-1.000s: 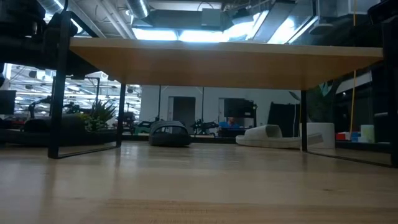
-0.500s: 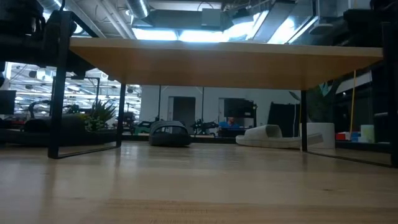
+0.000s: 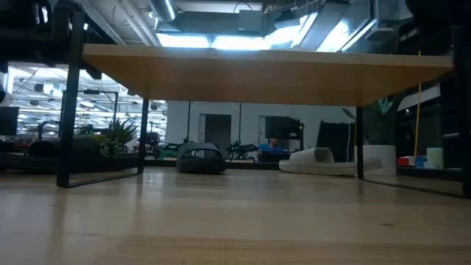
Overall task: Pick and place slides into the shelf
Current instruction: Put the bottom gray slide on the shelf
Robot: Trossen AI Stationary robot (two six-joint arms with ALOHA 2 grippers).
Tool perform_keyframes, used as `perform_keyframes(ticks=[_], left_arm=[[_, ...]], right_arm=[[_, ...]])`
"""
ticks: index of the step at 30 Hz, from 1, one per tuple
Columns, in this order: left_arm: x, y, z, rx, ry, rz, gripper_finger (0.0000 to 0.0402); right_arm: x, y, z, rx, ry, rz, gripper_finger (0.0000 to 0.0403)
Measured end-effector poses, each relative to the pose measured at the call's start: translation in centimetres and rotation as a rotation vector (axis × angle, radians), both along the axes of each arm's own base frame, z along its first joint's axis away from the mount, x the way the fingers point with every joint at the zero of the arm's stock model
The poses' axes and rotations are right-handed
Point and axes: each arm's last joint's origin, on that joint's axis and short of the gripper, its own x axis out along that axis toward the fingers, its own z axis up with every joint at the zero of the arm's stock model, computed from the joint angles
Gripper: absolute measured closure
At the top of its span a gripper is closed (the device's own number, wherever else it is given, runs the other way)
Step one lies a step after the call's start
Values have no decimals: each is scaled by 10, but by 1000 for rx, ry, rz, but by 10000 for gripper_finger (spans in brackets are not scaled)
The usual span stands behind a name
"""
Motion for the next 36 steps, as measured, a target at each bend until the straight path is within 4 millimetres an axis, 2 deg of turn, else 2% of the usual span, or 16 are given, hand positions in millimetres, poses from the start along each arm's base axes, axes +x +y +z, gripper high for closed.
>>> perform_keyframes(ticks=[7, 12, 18, 23, 36], left_arm=[[4, 2, 26, -11, 75, 14, 402], [12, 5, 35, -22, 114, 39, 401], [23, 8, 34, -32, 153, 61, 401], [32, 12, 34, -31, 149, 88, 401], [47, 14, 30, -34, 162, 23, 401]], right_arm=[[0, -1, -1, 52, 17, -13, 398], [1, -3, -1, 37, 14, -106, 394], [1, -5, 0, -57, -11, -193, 398], [-3, -6, 9, -90, -23, -240, 399], [-21, -9, 41, 71, 194, -287, 401]])
